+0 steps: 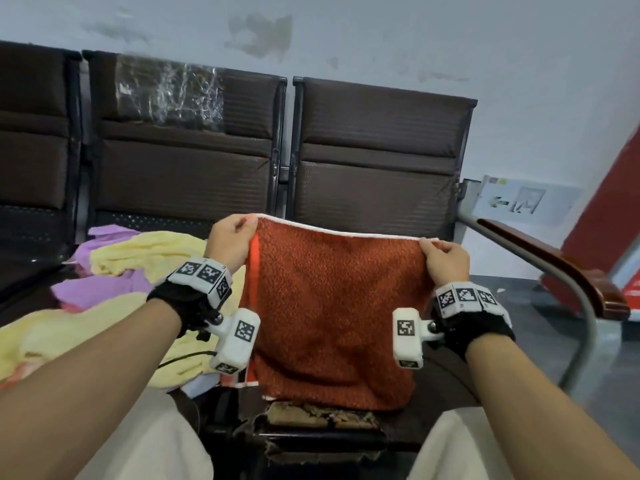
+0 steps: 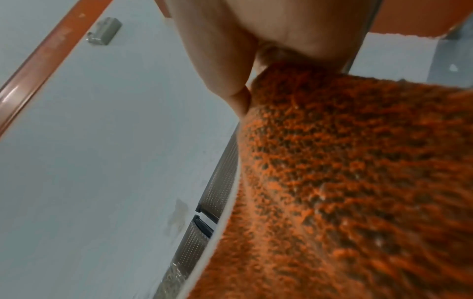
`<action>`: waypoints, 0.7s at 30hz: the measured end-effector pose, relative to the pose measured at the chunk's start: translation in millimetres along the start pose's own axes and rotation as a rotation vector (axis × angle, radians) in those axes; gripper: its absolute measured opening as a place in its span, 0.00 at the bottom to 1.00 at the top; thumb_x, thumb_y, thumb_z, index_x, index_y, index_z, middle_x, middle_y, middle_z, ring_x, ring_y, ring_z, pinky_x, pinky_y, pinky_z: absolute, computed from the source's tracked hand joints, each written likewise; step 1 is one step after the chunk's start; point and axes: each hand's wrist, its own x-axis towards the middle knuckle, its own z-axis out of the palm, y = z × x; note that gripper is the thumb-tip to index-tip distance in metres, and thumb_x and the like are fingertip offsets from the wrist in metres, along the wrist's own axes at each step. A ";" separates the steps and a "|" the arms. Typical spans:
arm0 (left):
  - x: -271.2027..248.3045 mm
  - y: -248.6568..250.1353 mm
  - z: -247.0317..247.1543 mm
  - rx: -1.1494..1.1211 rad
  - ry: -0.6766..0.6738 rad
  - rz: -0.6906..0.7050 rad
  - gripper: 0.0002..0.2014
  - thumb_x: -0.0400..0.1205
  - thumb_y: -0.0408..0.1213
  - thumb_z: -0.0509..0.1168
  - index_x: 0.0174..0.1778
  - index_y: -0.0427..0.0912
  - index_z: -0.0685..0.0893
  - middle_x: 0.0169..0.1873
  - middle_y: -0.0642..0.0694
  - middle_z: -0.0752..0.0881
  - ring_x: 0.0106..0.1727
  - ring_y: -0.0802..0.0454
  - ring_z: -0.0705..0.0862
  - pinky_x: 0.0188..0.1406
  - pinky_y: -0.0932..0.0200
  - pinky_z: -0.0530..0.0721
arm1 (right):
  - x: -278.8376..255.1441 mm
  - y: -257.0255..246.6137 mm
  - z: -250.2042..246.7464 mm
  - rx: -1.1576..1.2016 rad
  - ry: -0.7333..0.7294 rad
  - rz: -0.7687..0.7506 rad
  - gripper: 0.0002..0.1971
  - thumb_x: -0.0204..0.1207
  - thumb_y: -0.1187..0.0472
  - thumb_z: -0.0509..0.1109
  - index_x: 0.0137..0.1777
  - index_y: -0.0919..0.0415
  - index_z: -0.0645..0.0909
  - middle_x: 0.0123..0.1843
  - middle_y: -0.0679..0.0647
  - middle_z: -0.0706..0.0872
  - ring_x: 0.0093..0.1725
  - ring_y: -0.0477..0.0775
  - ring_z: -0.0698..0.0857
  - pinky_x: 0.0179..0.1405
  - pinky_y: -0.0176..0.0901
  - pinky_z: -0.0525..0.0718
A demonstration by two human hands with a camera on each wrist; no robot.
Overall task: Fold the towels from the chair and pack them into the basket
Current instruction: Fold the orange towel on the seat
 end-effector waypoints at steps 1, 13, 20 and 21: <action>-0.8 -4.7 5.2 -0.041 -0.022 -0.020 0.16 0.85 0.44 0.59 0.57 0.38 0.85 0.45 0.37 0.88 0.46 0.41 0.86 0.51 0.42 0.86 | -0.3 7.2 5.8 0.019 -0.021 0.034 0.07 0.72 0.58 0.75 0.37 0.61 0.86 0.45 0.63 0.89 0.45 0.55 0.84 0.59 0.48 0.80; -7.2 -26.1 35.1 -0.001 -0.148 0.045 0.09 0.82 0.41 0.63 0.52 0.43 0.87 0.44 0.44 0.90 0.46 0.49 0.87 0.50 0.51 0.85 | -33.2 -0.5 33.5 0.246 -0.560 -0.129 0.10 0.76 0.68 0.70 0.38 0.55 0.88 0.30 0.46 0.87 0.26 0.38 0.81 0.23 0.28 0.76; -18.9 -15.3 45.2 -0.053 -0.226 0.101 0.06 0.81 0.38 0.67 0.50 0.46 0.88 0.32 0.47 0.87 0.34 0.54 0.86 0.28 0.57 0.85 | -64.2 -13.8 37.1 0.104 -1.086 -0.237 0.11 0.78 0.77 0.65 0.56 0.68 0.84 0.46 0.61 0.89 0.44 0.46 0.88 0.47 0.34 0.85; -21.9 -14.1 46.6 -0.042 -0.246 0.107 0.06 0.81 0.37 0.67 0.51 0.45 0.88 0.33 0.46 0.88 0.34 0.55 0.87 0.27 0.58 0.85 | -65.7 -12.6 39.8 -0.006 -0.994 -0.369 0.09 0.77 0.74 0.67 0.50 0.64 0.86 0.40 0.57 0.89 0.39 0.42 0.87 0.44 0.32 0.83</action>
